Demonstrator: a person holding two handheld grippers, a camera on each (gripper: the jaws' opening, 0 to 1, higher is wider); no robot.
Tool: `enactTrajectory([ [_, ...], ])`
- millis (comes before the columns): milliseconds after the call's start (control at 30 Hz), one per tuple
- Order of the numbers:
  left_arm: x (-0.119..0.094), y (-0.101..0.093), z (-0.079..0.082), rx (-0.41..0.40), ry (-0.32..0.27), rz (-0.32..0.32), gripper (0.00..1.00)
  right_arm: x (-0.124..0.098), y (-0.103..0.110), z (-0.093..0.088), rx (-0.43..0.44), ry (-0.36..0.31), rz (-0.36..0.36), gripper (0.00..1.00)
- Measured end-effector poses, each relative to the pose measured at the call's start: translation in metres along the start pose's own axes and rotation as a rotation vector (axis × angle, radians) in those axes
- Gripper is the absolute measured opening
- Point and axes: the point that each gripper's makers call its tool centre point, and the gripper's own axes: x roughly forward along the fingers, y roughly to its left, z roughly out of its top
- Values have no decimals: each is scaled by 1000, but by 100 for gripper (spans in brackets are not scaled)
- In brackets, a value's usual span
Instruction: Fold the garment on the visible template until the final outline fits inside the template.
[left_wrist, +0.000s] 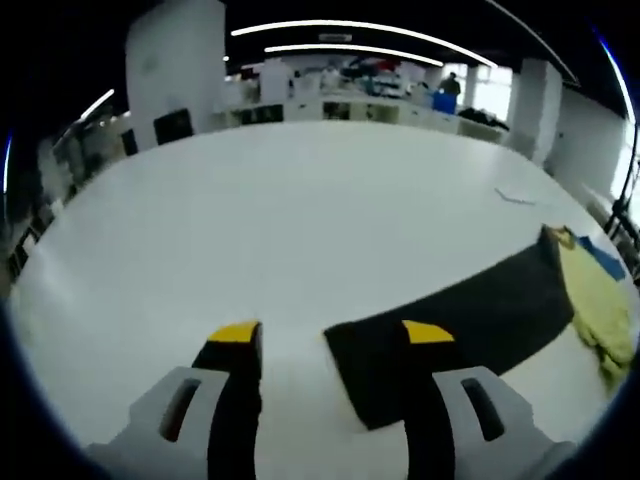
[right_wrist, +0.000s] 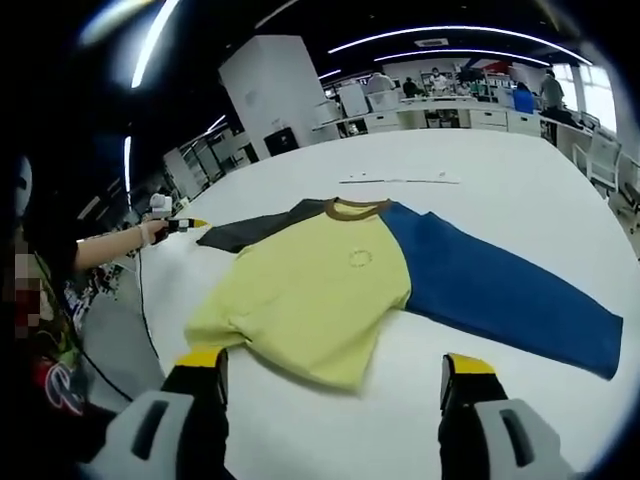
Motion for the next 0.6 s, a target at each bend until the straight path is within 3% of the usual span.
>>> enactTrajectory([
  [233,-34,-37,10,41,-67,-53,48,1,6,5,-18,-19,17,88],
  [433,-55,-70,11,66,-87,-111,45,0,11,5,-27,-29,25,87],
  [600,-71,-114,5,83,-94,-206,42,0,14,3,-27,-42,32,86],
])
